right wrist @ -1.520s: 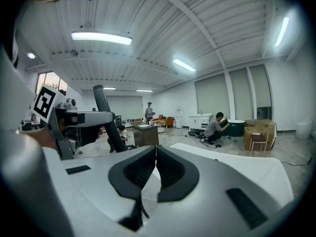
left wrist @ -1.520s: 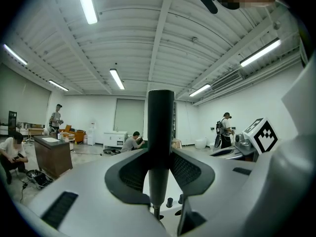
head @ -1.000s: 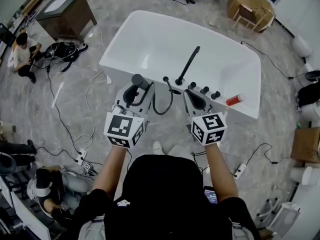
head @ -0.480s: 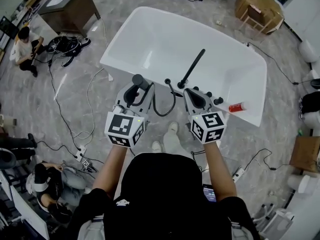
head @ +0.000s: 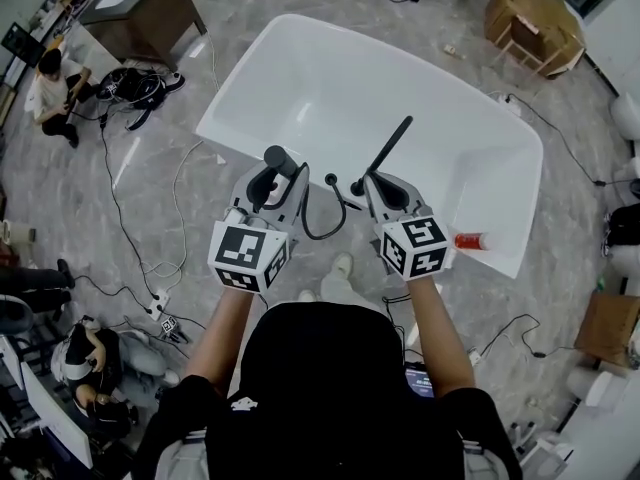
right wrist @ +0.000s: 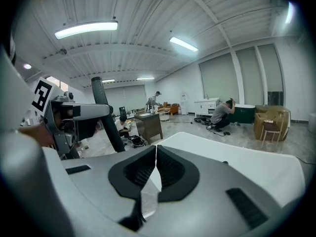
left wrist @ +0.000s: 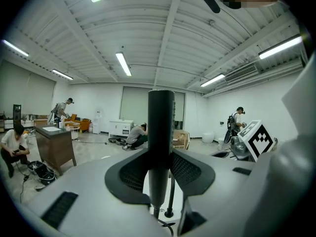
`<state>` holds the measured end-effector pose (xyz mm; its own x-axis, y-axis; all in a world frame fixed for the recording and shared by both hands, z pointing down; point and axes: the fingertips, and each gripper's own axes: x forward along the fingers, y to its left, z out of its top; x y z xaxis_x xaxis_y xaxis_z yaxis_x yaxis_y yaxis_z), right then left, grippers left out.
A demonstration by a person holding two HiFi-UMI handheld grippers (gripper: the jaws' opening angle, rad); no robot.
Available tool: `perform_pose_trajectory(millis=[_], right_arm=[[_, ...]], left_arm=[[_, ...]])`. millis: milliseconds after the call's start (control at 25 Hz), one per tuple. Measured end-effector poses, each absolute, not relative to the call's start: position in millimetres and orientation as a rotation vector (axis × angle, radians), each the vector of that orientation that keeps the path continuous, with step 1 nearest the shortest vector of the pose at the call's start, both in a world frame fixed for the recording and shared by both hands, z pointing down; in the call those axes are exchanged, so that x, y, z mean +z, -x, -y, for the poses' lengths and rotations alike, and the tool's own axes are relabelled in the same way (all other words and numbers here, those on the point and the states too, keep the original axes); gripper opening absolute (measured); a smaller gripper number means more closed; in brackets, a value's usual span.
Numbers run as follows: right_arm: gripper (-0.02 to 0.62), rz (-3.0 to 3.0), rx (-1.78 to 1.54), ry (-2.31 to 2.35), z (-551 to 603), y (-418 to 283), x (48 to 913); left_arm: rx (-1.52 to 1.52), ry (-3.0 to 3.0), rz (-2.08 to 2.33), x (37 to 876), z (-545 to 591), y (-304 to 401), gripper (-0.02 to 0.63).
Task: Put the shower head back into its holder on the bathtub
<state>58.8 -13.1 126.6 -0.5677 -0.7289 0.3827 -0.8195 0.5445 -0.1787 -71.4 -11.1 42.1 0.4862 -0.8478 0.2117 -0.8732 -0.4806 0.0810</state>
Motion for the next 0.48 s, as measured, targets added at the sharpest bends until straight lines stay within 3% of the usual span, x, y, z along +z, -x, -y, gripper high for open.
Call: perform_pose_trajectory(millis=[480], right_arm=[[0.025, 2.515, 0.556, -1.200, 66.7, -90.6, 162.1]], left_arm=[[0.262, -2.502, 1.530, 69.5, 61.3, 43.2, 0.144]])
